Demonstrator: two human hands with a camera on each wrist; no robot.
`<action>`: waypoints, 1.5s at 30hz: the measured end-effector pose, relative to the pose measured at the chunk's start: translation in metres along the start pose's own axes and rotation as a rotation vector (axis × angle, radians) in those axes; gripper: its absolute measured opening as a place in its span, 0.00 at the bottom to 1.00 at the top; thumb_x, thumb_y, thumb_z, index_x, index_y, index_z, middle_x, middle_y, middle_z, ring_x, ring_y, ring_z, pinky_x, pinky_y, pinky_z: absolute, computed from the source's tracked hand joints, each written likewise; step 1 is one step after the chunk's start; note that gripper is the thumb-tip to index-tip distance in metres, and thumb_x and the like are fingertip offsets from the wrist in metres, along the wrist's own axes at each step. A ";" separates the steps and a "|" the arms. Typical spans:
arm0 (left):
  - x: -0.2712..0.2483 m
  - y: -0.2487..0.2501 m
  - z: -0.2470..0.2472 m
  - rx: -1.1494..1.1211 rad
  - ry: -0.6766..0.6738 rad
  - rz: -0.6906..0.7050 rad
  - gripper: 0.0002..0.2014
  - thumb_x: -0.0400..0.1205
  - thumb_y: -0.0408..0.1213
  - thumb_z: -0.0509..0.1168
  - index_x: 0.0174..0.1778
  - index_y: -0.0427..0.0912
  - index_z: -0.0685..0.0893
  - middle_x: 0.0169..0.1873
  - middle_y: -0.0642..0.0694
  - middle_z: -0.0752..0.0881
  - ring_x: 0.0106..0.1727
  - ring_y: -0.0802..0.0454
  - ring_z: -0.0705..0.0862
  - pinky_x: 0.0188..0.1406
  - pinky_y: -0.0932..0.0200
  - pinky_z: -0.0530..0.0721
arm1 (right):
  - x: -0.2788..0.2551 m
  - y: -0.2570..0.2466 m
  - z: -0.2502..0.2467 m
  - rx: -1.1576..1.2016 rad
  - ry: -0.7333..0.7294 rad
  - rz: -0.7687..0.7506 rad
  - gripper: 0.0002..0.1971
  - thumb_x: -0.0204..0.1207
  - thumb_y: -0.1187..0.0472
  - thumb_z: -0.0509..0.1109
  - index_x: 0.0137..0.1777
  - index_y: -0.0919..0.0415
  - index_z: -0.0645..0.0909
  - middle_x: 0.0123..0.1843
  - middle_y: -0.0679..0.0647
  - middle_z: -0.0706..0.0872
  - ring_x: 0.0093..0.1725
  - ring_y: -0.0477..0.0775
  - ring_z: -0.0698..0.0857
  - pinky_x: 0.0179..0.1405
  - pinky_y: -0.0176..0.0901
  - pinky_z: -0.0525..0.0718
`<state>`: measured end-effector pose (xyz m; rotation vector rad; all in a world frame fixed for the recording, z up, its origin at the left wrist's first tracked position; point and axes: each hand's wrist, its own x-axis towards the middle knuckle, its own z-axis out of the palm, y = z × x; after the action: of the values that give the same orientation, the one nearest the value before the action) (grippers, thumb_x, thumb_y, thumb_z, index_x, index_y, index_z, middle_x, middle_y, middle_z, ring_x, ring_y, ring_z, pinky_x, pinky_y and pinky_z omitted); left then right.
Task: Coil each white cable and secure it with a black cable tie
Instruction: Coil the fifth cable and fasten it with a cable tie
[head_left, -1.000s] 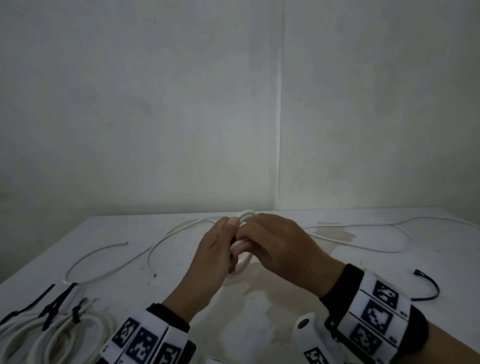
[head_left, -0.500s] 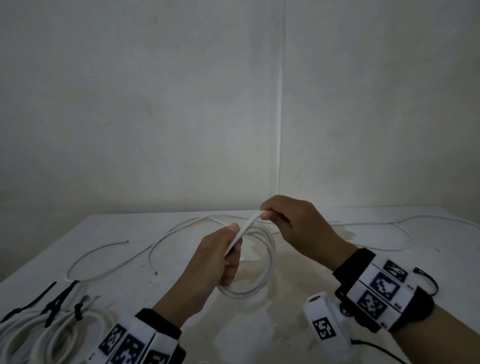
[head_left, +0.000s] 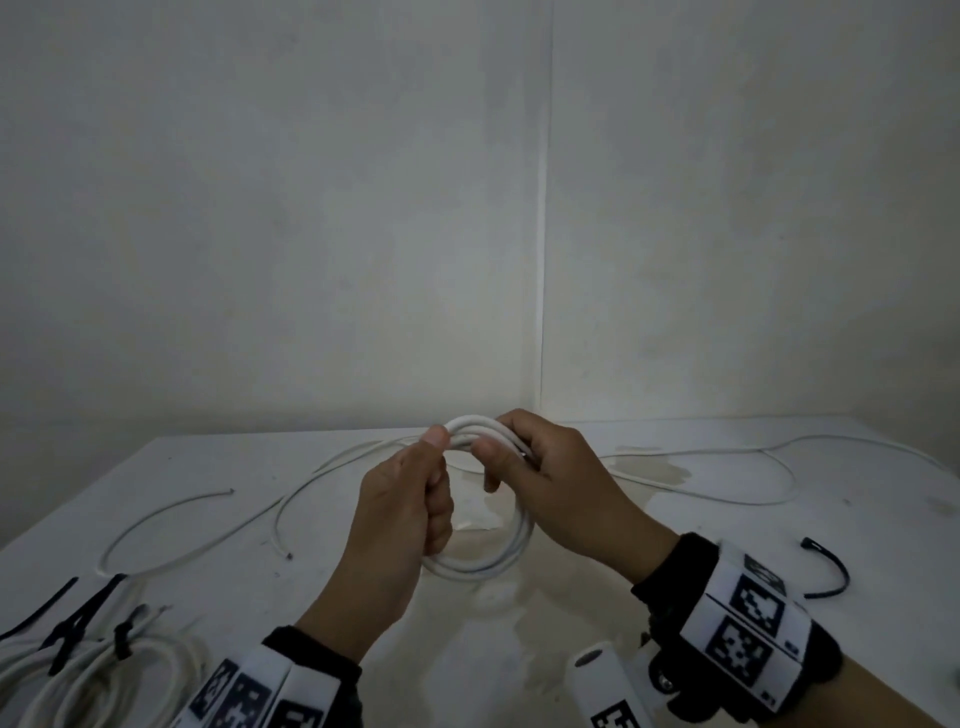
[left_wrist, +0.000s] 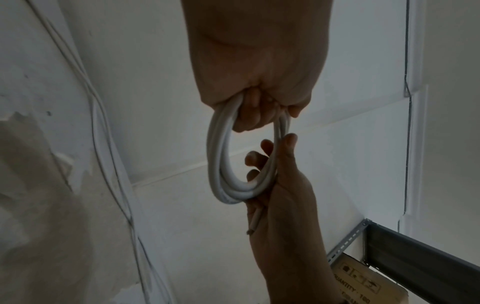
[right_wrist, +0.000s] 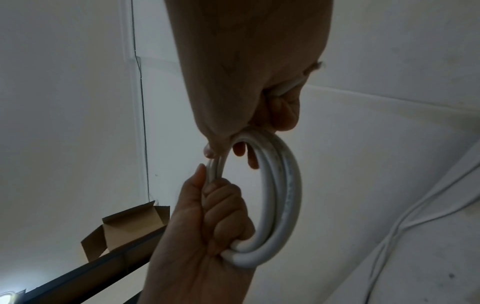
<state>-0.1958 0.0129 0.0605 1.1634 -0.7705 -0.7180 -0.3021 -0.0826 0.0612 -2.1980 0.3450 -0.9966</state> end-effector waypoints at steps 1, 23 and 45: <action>0.000 -0.001 0.000 0.004 0.005 0.009 0.21 0.83 0.42 0.55 0.23 0.45 0.62 0.14 0.54 0.60 0.15 0.60 0.55 0.12 0.71 0.56 | 0.001 -0.001 0.001 -0.013 0.005 0.006 0.08 0.77 0.49 0.63 0.38 0.48 0.76 0.26 0.45 0.79 0.25 0.39 0.77 0.26 0.26 0.71; -0.002 0.000 0.006 0.132 -0.078 -0.142 0.22 0.83 0.49 0.56 0.25 0.41 0.69 0.15 0.53 0.61 0.15 0.58 0.58 0.14 0.66 0.60 | 0.005 0.007 -0.006 -0.564 -0.077 -0.199 0.34 0.70 0.35 0.45 0.49 0.64 0.79 0.31 0.58 0.84 0.27 0.57 0.76 0.27 0.42 0.66; -0.006 0.000 0.006 0.168 -0.186 -0.238 0.23 0.81 0.53 0.55 0.24 0.42 0.68 0.16 0.51 0.59 0.17 0.56 0.58 0.16 0.64 0.65 | -0.005 0.016 0.000 -0.712 0.180 -0.472 0.30 0.84 0.44 0.42 0.38 0.57 0.82 0.21 0.46 0.79 0.17 0.48 0.76 0.16 0.31 0.67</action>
<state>-0.2034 0.0145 0.0608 1.3685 -0.8685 -0.9846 -0.3054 -0.0921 0.0472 -2.9212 0.2948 -1.5043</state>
